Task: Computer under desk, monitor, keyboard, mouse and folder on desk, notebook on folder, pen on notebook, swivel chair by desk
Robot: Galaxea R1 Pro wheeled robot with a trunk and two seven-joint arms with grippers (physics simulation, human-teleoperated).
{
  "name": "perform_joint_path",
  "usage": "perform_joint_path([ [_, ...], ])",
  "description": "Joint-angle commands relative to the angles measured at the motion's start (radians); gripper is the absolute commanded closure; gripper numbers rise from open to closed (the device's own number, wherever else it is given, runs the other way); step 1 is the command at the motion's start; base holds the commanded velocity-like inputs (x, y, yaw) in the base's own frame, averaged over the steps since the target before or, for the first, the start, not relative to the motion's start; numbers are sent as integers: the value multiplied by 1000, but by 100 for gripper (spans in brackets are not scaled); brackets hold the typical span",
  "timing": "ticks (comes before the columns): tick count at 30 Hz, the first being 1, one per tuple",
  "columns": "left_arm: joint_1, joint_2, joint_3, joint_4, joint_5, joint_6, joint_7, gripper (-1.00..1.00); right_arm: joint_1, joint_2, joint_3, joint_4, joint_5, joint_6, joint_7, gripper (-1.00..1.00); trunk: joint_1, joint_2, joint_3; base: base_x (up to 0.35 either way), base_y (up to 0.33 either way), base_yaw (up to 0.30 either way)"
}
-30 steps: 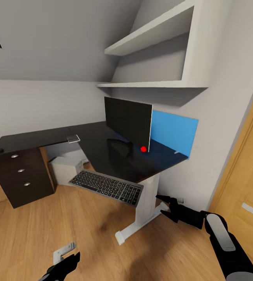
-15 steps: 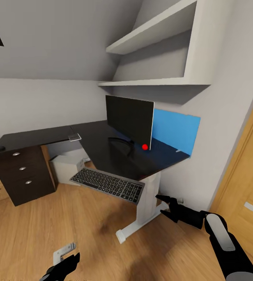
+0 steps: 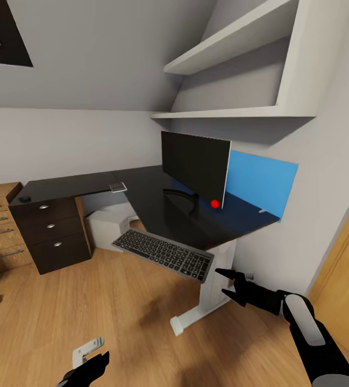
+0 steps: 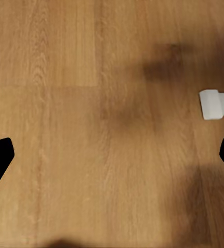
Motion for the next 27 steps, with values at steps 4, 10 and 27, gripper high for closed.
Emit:
perform_joint_path([
  [4, -1, 1, -4, -1, 7, 1, 9, -100, -1, 0, -2, 0, 10, 5, 10, -100, 0, 0, -1, 182, 0, 15],
  [10, -1, 1, -3, -1, 7, 2, 9, -100, -1, 0, -3, 0, 10, 5, 10, -100, 0, 0, -1, 122, 0, 3],
  [27, -1, -2, -3, -4, 5, -21, 8, -100, -1, 0, -3, 1, 10, 5, 9, -100, 35, -63, -29, 8, 0, 0],
])
